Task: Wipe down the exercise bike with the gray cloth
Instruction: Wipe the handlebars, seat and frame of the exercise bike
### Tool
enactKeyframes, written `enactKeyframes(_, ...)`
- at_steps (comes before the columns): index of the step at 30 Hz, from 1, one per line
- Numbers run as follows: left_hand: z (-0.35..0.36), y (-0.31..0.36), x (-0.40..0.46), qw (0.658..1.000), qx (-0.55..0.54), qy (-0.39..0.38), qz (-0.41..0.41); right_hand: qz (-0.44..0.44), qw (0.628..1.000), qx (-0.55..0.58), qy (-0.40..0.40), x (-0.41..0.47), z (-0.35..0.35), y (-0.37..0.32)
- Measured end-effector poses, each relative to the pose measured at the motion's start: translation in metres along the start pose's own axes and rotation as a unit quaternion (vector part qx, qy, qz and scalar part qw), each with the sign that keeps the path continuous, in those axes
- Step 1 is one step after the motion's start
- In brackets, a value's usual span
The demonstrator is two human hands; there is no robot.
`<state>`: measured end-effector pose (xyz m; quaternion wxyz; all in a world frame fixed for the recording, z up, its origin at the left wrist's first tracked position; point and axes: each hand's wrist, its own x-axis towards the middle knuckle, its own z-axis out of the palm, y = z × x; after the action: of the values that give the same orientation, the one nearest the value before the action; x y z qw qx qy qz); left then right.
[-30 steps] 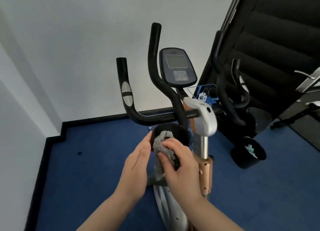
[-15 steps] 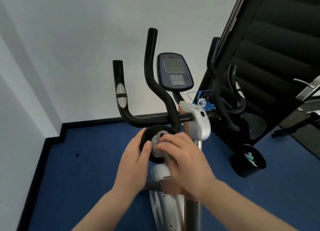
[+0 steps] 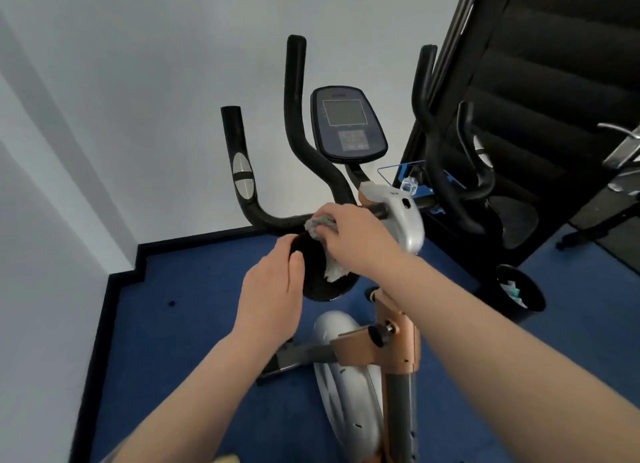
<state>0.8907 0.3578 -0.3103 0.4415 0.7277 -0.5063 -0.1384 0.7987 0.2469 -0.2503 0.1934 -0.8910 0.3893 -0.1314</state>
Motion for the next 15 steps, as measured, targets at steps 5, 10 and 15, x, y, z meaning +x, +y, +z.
enactKeyframes(5, 0.001, -0.003, -0.001, 1.000, -0.021, -0.008, -0.013, 0.058, 0.988, 0.018, 0.145, -0.025, 0.018, 0.004)
enactKeyframes(10, -0.002, -0.007, -0.002, 0.995, -0.079, -0.047, -0.034, 0.149, 0.936, 0.150, 0.283, -0.056, 0.042, 0.000)
enactKeyframes(15, -0.011, -0.014, 0.000, 0.990, -0.099, -0.098, -0.032, 0.294, 0.834, 0.286, 0.368, -0.074, 0.083, -0.025)
